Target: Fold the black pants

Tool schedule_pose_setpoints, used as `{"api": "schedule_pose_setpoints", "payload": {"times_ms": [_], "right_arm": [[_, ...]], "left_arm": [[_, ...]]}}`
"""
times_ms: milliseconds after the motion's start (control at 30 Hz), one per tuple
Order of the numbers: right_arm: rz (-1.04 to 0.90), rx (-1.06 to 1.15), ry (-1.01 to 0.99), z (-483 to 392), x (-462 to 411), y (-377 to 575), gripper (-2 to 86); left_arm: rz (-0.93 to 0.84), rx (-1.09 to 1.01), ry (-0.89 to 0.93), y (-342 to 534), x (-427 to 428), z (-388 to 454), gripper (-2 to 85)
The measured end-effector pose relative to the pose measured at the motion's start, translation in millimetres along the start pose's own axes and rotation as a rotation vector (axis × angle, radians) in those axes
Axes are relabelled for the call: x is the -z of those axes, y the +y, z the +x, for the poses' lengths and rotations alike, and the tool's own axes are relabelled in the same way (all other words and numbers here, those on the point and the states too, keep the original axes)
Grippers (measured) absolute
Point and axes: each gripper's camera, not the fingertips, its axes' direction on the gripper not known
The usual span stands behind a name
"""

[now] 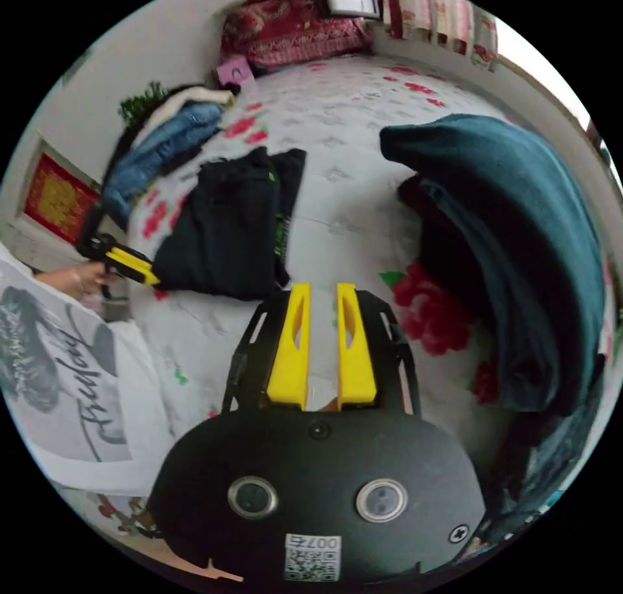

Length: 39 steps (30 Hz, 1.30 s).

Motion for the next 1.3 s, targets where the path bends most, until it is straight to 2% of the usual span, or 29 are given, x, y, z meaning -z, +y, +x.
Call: {"api": "schedule_pose_setpoints", "payload": {"times_ms": [33, 100, 167, 200, 267, 333, 367, 500, 600, 733, 867, 967, 1133, 1300], "right_arm": [[0.041, -0.025, -0.129, -1.1, -4.4, 3.7, 6.3], [0.018, -0.047, -0.238, -6.3, -24.9, 8.6, 7.3], [-0.061, -0.063, -0.216, -13.6, -47.2, 16.9, 8.1], [-0.066, -0.107, -0.202, -14.0, -53.3, 25.7, 8.7], [-0.025, -0.254, -0.306, -3.7, -54.7, 44.0, 9.5], [0.073, -0.453, -0.526, 7.2, -58.5, 77.5, 10.1], [0.098, -0.485, -0.569, 6.5, -60.6, 85.5, 10.2], [0.071, -0.600, -0.735, -23.1, -98.1, 108.5, 11.0], [0.146, -0.663, -0.838, -38.9, -116.6, 103.1, 11.2], [0.095, -0.627, -0.945, -46.9, -147.3, 70.7, 8.4], [0.051, -0.624, -0.932, -39.9, -160.3, 58.4, 2.3], [0.123, -0.618, -0.959, -29.1, -146.6, 70.1, 0.2], [0.306, -0.607, -0.967, 4.9, -70.8, 104.8, -0.4], [0.366, -0.503, -0.920, 47.6, 11.6, 99.9, -0.5]], "left_arm": [[0.006, 0.012, 0.014, 1.2, 1.4, -3.3, 0.5], [0.034, 0.037, 0.057, 8.4, 11.3, -14.4, 2.4], [0.066, 0.050, 0.073, 16.2, 27.5, -22.6, 5.2], [0.099, 0.070, 0.063, 22.5, 43.2, -31.3, 6.6], [0.163, 0.128, 0.045, 32.8, 70.6, -53.2, 8.3], [0.223, 0.188, 0.028, 40.9, 96.7, -84.2, 10.0], [0.255, 0.235, 0.029, 43.0, 110.9, -108.9, 11.0], [0.295, 0.323, 0.158, 13.9, 133.2, -184.4, 14.5], [0.282, 0.315, 0.283, -26.2, 134.3, -211.1, 15.3], [0.253, 0.280, 0.355, -64.9, 134.3, -219.4, 13.1], [0.252, 0.313, 0.396, -67.5, 130.7, -231.4, 2.2], [0.324, 0.324, 0.458, -48.4, 136.5, -224.8, -0.4], [0.468, 0.184, 0.566, -26.0, 171.0, -148.1, -0.8], [0.502, 0.054, 0.610, -71.5, 191.4, -52.2, -0.9]]}}
